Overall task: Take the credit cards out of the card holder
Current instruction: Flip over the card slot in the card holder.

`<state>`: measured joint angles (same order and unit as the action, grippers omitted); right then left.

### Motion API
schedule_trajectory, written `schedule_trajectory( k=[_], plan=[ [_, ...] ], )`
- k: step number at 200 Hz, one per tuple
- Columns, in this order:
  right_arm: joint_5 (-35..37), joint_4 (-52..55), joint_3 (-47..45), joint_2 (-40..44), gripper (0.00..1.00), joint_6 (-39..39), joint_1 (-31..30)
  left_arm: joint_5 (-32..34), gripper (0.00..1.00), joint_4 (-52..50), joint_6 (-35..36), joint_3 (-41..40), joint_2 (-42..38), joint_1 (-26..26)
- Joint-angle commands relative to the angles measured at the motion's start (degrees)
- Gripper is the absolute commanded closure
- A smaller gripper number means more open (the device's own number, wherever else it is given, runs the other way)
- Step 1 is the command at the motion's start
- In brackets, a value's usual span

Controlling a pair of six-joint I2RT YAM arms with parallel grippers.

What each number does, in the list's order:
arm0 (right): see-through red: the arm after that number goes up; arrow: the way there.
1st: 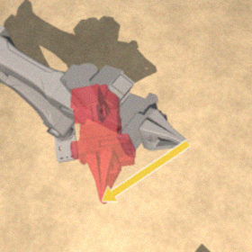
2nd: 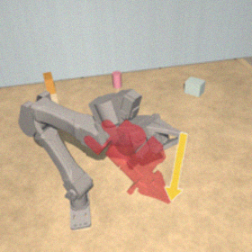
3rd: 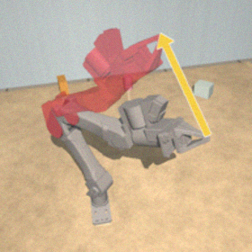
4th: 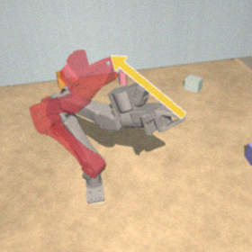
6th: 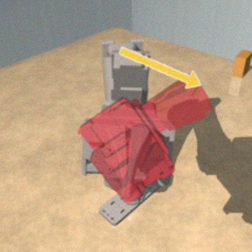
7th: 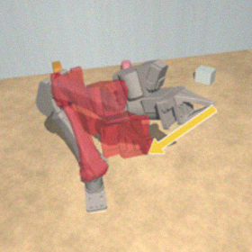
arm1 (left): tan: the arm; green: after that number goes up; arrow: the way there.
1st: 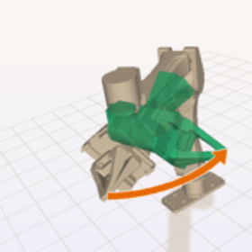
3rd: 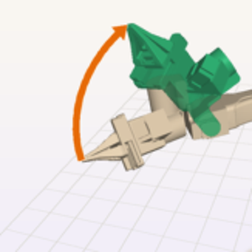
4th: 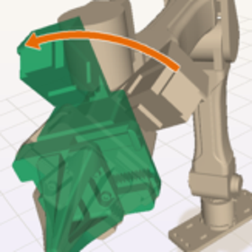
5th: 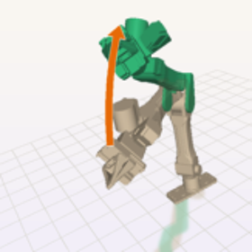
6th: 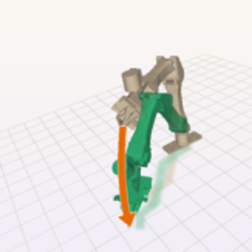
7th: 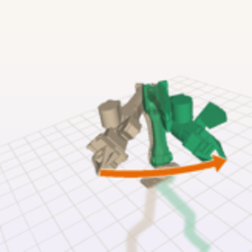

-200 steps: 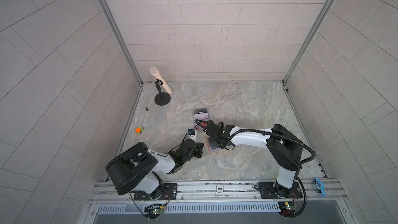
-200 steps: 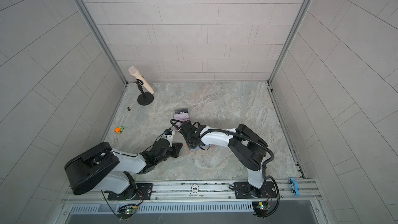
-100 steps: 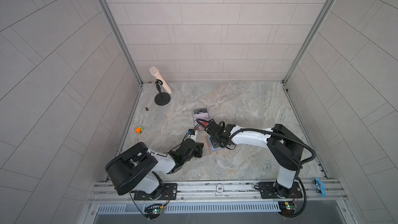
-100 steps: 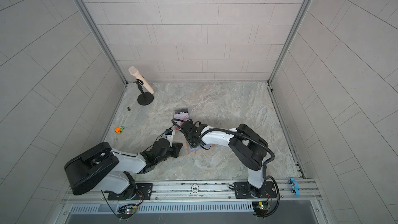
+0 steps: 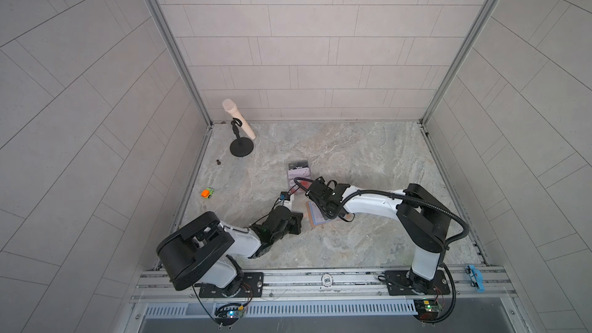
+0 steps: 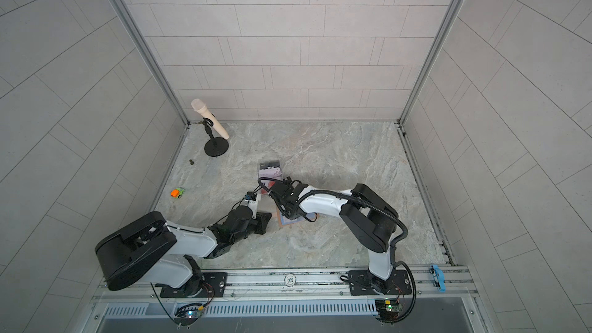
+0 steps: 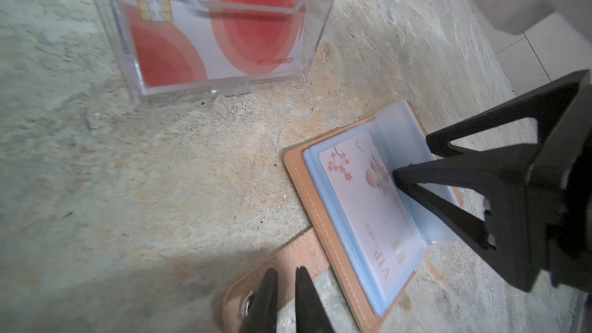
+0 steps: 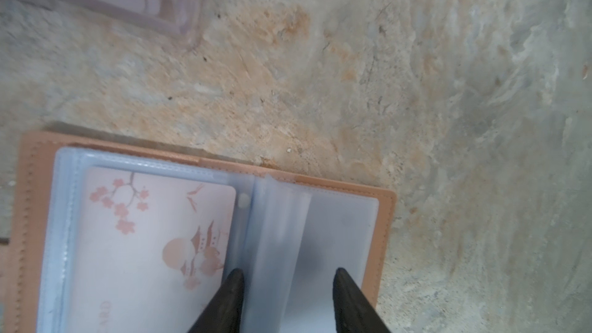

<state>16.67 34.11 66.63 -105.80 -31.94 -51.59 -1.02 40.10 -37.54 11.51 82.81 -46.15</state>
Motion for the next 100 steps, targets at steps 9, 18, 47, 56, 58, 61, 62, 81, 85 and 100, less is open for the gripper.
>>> schedule_trajectory(
  k=[9,18,47,56,58,61,62,81,85,100],
  plan=[
    [3.55,5.85,0.7,1.9,0.53,-0.15,0.34,0.14,0.83,-9.08,1.32,-0.86,0.71,-0.17],
    [3.39,5.89,0.48,2.62,0.53,-0.14,0.49,0.04,0.82,-9.24,1.63,-0.65,0.78,-0.17],
    [2.55,5.46,-1.3,4.42,0.55,0.0,1.48,-1.03,0.82,-10.1,2.8,0.98,1.0,-0.17],
    [2.12,5.12,-2.18,4.92,0.56,-0.01,1.88,-1.37,0.83,-10.46,3.08,1.44,1.01,-0.12],
    [1.96,4.97,-2.33,4.95,0.56,0.03,1.99,-1.43,0.83,-10.49,3.15,1.53,1.03,-0.16],
    [1.78,4.86,-2.64,5.18,0.56,0.02,2.16,-1.44,0.83,-10.61,3.2,1.67,0.98,-0.16],
    [1.74,4.84,-2.73,5.22,0.56,-0.02,2.22,-1.49,0.83,-10.59,3.23,1.72,0.97,-0.16],
    [0.84,4.0,-4.82,6.36,0.58,0.13,3.05,-1.53,0.83,-10.79,3.39,1.95,0.14,-0.15],
    [0.74,3.88,-5.25,6.68,0.58,0.13,3.2,-1.53,0.83,-10.95,3.43,1.93,-0.07,-0.17],
    [0.43,3.67,-6.63,8.02,0.59,0.26,3.71,-1.21,0.83,-11.92,3.43,1.94,-1.22,-0.17]
  ],
)
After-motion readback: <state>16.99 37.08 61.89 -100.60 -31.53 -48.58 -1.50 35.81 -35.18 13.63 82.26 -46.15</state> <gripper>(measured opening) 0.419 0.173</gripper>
